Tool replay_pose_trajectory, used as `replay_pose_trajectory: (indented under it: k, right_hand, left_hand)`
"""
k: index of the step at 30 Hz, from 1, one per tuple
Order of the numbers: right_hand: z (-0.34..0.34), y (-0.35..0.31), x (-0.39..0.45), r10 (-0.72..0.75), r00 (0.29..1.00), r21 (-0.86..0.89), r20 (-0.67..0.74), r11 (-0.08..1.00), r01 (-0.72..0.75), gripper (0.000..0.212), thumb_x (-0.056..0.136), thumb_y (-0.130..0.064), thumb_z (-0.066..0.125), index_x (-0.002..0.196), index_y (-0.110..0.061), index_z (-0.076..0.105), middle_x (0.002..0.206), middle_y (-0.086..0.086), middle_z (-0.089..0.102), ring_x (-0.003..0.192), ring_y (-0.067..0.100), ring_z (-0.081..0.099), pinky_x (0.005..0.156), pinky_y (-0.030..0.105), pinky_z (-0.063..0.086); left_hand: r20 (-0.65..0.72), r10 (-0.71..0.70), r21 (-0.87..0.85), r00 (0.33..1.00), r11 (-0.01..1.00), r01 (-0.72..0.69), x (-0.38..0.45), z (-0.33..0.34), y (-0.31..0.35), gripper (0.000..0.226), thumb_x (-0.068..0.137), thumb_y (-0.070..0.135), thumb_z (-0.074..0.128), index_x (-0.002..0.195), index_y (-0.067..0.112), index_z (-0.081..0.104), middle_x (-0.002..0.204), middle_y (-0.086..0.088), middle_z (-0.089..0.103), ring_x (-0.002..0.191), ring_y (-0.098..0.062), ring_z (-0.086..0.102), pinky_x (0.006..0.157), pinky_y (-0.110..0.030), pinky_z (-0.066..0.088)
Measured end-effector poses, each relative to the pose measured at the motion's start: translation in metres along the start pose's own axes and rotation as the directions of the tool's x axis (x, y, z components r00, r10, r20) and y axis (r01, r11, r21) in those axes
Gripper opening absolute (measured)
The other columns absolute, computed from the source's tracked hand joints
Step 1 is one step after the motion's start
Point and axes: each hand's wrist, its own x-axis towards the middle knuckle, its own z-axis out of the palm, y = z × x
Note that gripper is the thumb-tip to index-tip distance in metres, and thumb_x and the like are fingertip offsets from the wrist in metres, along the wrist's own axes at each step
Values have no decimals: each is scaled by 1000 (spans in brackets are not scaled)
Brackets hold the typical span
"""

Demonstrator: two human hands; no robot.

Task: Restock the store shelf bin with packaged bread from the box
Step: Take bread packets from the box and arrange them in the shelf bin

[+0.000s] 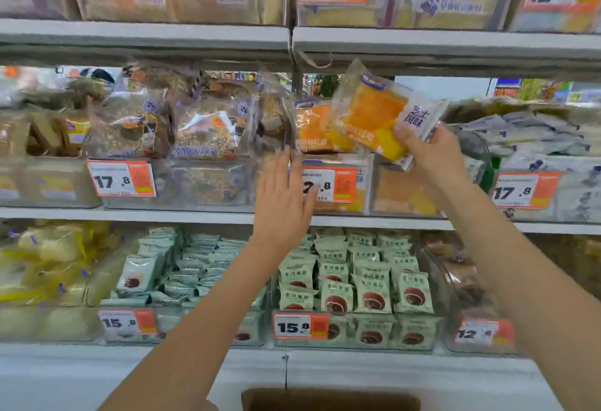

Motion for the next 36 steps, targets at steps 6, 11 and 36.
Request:
replay_pose_trajectory:
  k: [6, 11, 36]
  right_hand:
    - [41, -13, 61, 23, 992, -268, 125, 963, 11, 38, 87, -21, 66, 122, -7, 58, 104, -3, 60, 91, 10, 57, 57, 4, 47]
    - [56, 9, 70, 79, 974, -444, 214, 895, 26, 57, 82, -28, 72, 129, -11, 46, 122, -3, 58, 101, 10, 53, 74, 17, 42]
    - [38, 21, 57, 73, 976, -582, 205, 811, 61, 54, 90, -33, 61, 132, -7, 39, 110, 9, 57, 94, 18, 53, 74, 29, 40]
  left_hand:
    - [133, -85, 14, 988, 996, 84, 41, 16, 1, 80, 90, 56, 0, 150, 3, -2, 159, -15, 2, 147, -25, -1, 118, -37, -6]
    - [159, -132, -59, 978, 988, 142, 76, 1, -6, 73, 99, 51, 23, 150, 2, 6, 158, -13, 15, 147, -25, 5, 119, -35, -1]
    - [218, -92, 4, 972, 996, 93, 70, -6, -14, 64, 102, 38, 28, 150, 1, 5, 157, -14, 19, 146, -23, 13, 120, -33, 3]
